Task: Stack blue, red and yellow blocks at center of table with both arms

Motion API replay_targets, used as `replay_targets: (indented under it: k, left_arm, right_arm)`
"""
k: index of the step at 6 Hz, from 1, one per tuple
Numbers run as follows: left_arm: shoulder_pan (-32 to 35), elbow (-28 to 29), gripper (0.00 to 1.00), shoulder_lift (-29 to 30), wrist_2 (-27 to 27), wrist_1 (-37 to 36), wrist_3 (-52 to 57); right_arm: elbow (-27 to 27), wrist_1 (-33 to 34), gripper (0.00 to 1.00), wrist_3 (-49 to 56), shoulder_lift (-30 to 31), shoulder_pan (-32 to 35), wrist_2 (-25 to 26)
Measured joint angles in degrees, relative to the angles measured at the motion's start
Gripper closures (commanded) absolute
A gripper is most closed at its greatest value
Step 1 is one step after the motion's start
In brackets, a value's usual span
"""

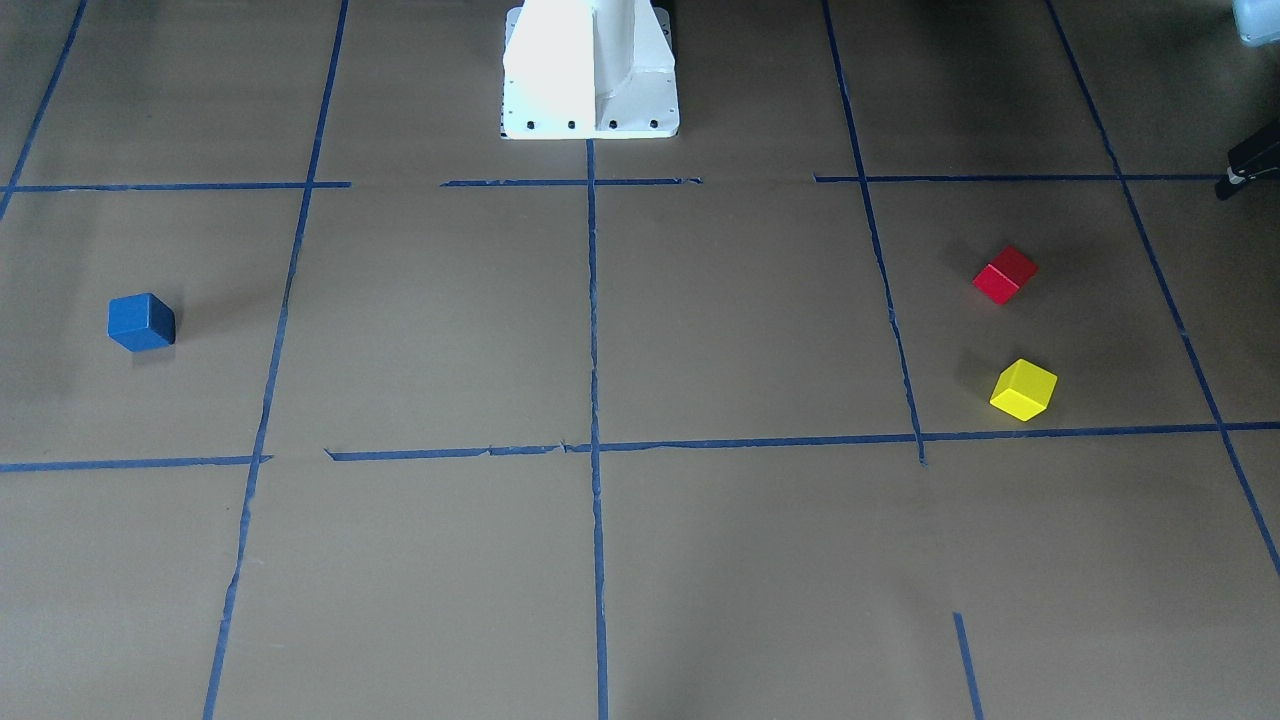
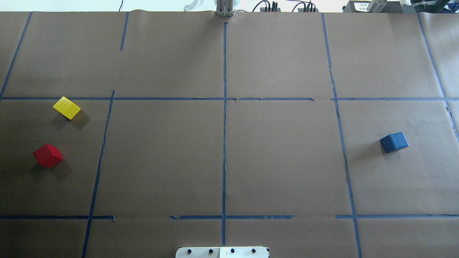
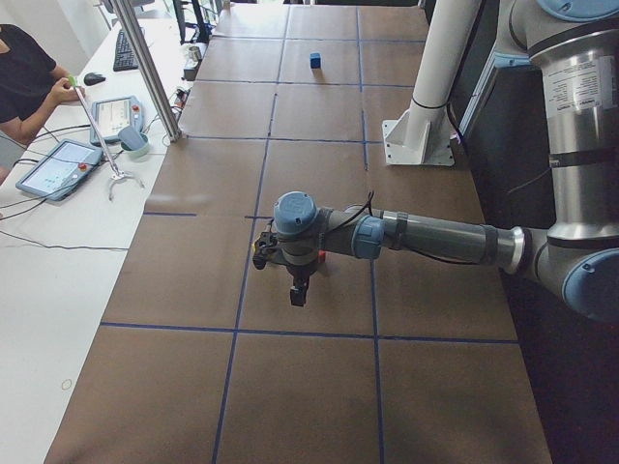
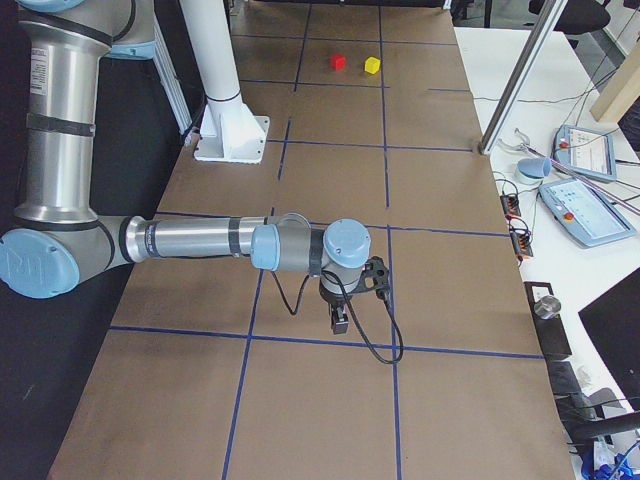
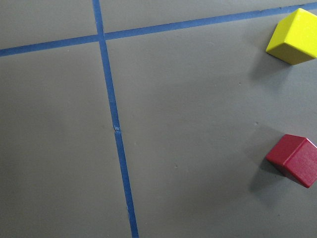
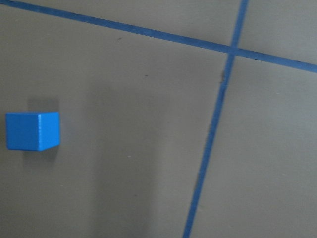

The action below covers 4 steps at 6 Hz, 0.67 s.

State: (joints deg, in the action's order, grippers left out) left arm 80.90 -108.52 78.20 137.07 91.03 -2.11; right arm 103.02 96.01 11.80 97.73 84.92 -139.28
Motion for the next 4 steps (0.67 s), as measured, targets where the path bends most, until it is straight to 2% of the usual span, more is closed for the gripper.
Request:
replay_targets:
  k: [2,3,4]
  left_arm:
    - [-0.1,-0.5,0.0,0.0,1.8,0.0,0.0]
    - [-0.1,-0.5,0.0,0.0,2.3,0.0,0.0]
    - [-0.1,-0.6,0.0,0.0,2.5,0.0,-0.1]
  right_arm:
    - [2.1,-4.9,0.0,-7.2,-1.5,-9.7,-2.2]
    - [2.3,-9.3,0.0,-14.3,-3.0,-14.7,0.0]
    - [2.2,-13.7,0.01,-21.7,-4.7,-20.3,7.0]
